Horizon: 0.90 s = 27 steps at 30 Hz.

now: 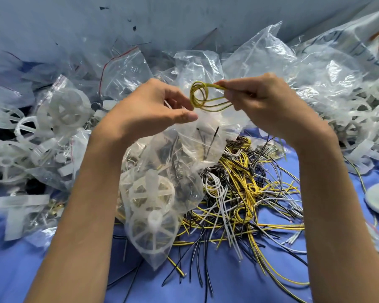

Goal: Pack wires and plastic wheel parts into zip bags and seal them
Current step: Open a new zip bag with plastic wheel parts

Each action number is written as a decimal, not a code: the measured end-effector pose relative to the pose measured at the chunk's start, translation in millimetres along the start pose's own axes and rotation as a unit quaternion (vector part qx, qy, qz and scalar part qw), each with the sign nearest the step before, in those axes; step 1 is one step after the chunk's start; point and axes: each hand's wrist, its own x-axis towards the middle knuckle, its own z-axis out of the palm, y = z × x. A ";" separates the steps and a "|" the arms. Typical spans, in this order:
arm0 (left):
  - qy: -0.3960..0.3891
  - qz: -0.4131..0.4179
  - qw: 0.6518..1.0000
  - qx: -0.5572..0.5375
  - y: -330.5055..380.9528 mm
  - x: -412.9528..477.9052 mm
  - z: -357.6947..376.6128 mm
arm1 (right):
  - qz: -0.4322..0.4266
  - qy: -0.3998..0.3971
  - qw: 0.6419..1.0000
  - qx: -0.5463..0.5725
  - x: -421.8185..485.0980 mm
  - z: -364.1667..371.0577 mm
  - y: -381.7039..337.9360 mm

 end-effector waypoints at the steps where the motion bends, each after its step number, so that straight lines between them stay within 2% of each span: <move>1: -0.005 0.003 1.000 0.010 0.3 -0.8 -1.3 | 0.009 0.016 1.000 -0.015 -0.5 -2.6 -0.8; 3: -0.009 0.011 1.000 0.023 2.7 -2.3 -2.6 | 0.033 -0.002 0.999 -0.026 -1.9 -7.5 -0.4; 5: -0.008 0.024 0.999 0.026 7.8 -3.5 -0.8 | 0.040 -0.084 0.996 0.001 -5.2 -9.8 -3.2; 7: -0.010 0.042 0.999 0.024 14.8 -4.8 3.6 | 0.021 -0.140 0.989 0.038 -7.8 -7.1 -9.1; 10: -0.022 0.075 0.997 0.015 24.6 -7.2 9.2 | 0.004 -0.175 0.981 0.077 -7.2 1.6 -14.5; 13: -0.027 0.083 0.996 -0.005 28.9 -9.4 10.1 | -0.030 -0.282 0.959 0.012 -9.8 10.2 -15.8; 16: -0.021 0.087 0.996 -0.024 30.0 -9.9 10.2 | -0.043 -0.274 0.961 -0.003 -8.5 16.7 -19.2; 20: -0.001 0.082 0.994 -0.079 31.3 -11.2 6.6 | -0.055 -0.183 0.978 0.086 -5.3 29.3 -26.6; 22: 0.008 0.079 0.994 -0.076 28.5 -11.0 3.8 | -0.061 -0.204 0.974 0.079 -7.6 30.6 -26.5; 25: 0.012 0.075 0.996 -0.056 24.8 -10.7 0.6 | -0.044 -0.288 0.957 -0.006 -10.3 29.3 -25.4; 27: 0.018 0.069 0.996 -0.046 23.4 -9.9 -0.2 | -0.031 -0.278 0.958 -0.060 -9.4 24.6 -24.4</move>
